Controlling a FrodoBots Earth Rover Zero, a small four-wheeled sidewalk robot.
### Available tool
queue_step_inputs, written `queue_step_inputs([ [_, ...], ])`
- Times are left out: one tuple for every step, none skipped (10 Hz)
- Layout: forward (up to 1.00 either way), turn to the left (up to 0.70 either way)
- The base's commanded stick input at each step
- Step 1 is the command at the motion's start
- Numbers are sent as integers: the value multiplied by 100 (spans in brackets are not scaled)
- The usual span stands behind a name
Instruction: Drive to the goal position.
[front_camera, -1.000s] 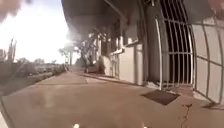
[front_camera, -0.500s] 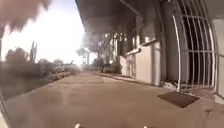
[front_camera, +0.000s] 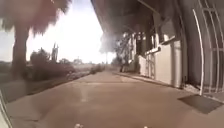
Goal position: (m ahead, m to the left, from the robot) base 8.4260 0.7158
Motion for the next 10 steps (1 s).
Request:
queue_step_inputs([
  [70,0],
  [70,0],
  [70,0],
  [70,0],
  [70,0],
  [70,0],
  [70,0],
  [70,0],
  [70,0],
  [70,1],
])
